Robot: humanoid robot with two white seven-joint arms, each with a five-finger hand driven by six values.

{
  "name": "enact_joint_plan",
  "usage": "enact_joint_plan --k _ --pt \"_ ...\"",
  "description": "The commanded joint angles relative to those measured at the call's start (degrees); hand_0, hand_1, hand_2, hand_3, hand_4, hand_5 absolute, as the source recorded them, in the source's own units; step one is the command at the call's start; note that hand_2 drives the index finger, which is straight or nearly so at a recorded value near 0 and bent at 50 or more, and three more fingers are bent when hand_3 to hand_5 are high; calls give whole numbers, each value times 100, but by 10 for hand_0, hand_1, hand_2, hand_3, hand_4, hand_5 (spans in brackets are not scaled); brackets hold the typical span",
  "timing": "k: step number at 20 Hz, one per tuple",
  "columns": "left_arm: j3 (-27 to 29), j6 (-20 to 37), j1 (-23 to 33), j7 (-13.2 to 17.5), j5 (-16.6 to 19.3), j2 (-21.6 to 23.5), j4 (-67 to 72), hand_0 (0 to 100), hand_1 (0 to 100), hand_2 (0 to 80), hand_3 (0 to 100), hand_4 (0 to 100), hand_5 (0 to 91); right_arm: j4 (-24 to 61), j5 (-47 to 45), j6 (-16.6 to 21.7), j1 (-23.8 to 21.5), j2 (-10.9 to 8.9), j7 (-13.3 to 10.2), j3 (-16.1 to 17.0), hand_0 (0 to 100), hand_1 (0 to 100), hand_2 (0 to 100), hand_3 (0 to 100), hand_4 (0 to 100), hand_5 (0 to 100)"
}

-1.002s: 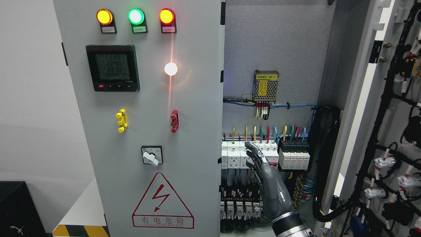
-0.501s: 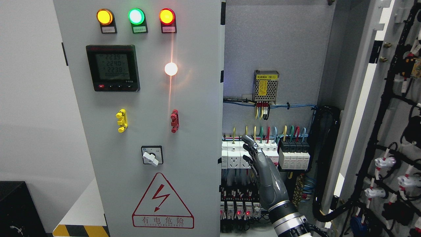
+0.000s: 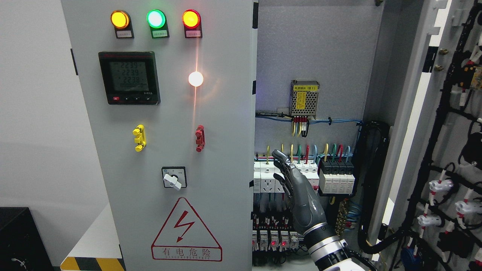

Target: Open door with both hands

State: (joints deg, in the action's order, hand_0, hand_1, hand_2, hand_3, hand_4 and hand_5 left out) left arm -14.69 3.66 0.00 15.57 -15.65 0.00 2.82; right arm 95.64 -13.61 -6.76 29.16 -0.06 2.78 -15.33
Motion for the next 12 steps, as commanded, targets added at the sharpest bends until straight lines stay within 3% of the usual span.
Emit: enact_joint_plan --k 1,12 --pt "308 3 79 -1 44 -97 -71 0 0 0 0 0 0 -273 -116 -9 160 147 12 -127 0 0 0 0 0 0" --pt "291 3 79 -1 44 -105 -62 0 0 0 0 0 0 -687 -125 -1 459 156 21 -189 0 0 0 0 0 0"
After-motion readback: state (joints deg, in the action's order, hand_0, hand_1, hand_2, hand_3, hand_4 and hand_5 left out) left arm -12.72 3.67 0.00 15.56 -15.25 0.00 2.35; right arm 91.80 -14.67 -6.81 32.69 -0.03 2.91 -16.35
